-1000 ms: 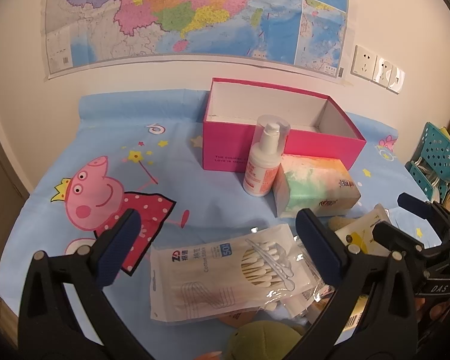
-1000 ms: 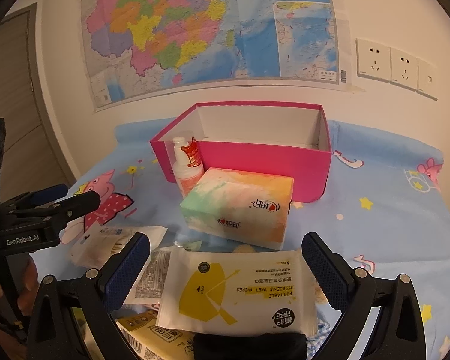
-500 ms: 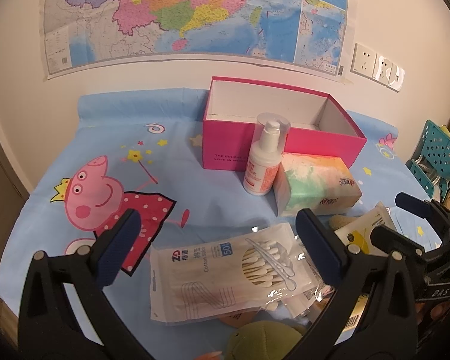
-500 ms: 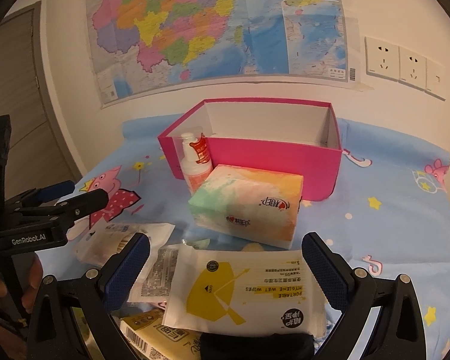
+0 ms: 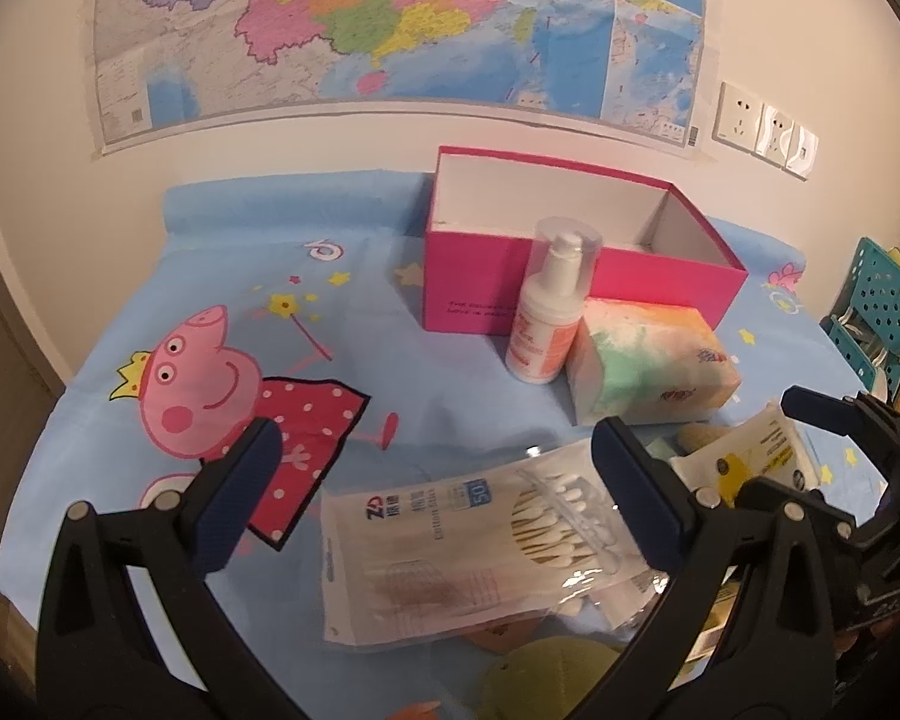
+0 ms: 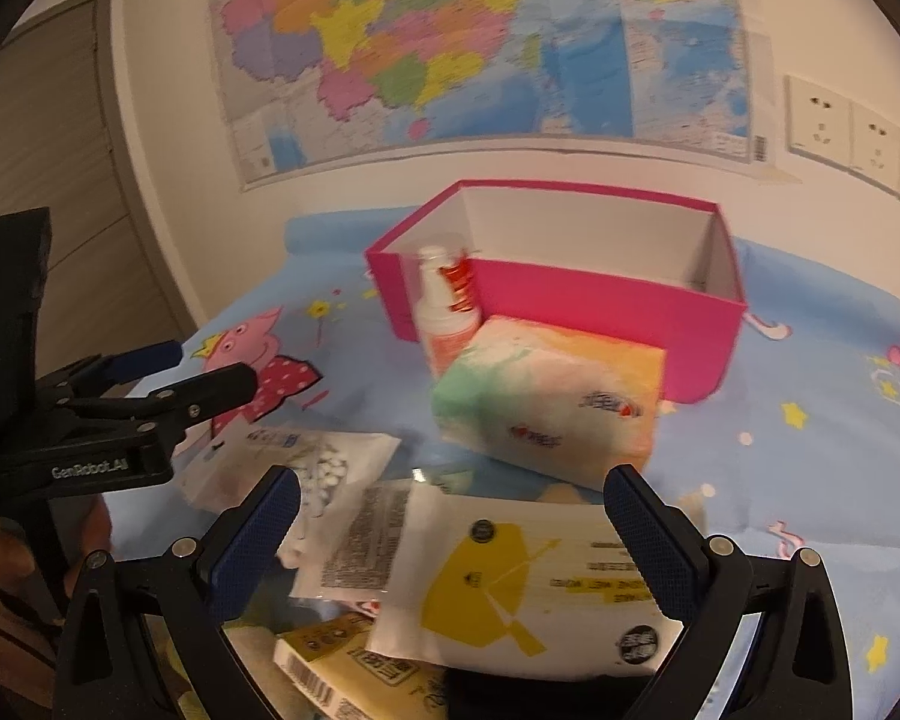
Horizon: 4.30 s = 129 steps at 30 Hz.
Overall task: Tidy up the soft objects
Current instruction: 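Move the left gripper toward the clear cotton-swab pack, then grasp the cotton-swab pack with the left gripper and lift it, then lower the swab pack into the pink box and open the left gripper, then grasp the green plush turtle with the left gripper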
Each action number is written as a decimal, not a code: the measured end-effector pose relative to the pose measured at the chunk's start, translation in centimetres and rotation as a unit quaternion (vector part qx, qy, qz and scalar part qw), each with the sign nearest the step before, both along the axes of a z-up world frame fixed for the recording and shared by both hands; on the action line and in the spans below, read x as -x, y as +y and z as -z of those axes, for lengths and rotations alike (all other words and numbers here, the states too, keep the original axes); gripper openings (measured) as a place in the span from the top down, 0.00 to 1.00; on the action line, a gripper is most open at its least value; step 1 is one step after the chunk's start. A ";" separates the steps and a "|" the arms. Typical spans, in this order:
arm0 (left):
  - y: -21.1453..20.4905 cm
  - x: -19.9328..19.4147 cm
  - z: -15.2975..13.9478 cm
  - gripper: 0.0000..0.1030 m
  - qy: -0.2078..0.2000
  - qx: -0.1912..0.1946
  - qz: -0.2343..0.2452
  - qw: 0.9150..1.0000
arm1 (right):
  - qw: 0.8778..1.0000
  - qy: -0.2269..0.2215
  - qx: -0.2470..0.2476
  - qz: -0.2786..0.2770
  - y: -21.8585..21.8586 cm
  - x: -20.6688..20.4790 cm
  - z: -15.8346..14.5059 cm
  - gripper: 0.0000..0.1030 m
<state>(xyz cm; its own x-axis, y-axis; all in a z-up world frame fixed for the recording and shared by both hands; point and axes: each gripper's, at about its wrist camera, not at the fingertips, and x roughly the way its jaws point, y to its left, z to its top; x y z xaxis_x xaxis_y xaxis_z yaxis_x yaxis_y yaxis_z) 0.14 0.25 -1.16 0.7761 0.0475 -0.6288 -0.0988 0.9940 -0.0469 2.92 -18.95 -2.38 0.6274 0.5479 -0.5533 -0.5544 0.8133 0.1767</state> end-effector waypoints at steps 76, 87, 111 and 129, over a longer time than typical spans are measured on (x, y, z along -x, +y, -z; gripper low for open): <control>1.2 -23.3 -1.5 0.42 0.124 0.072 0.126 0.982 | 0.987 0.150 -0.043 -0.020 1.7 -24.1 -2.0 0.74; 1.8 -22.3 -2.4 0.42 0.094 0.044 0.100 0.990 | 0.985 0.164 0.015 0.048 1.6 -25.1 -0.1 0.48; 3.0 -0.4 3.4 0.31 0.083 0.144 0.272 0.948 | 0.961 0.136 -0.043 -0.237 -4.3 4.4 0.4 0.39; 1.5 4.9 6.9 0.34 0.115 0.171 0.316 0.926 | 0.961 0.160 -0.023 -0.222 1.7 6.4 5.2 0.60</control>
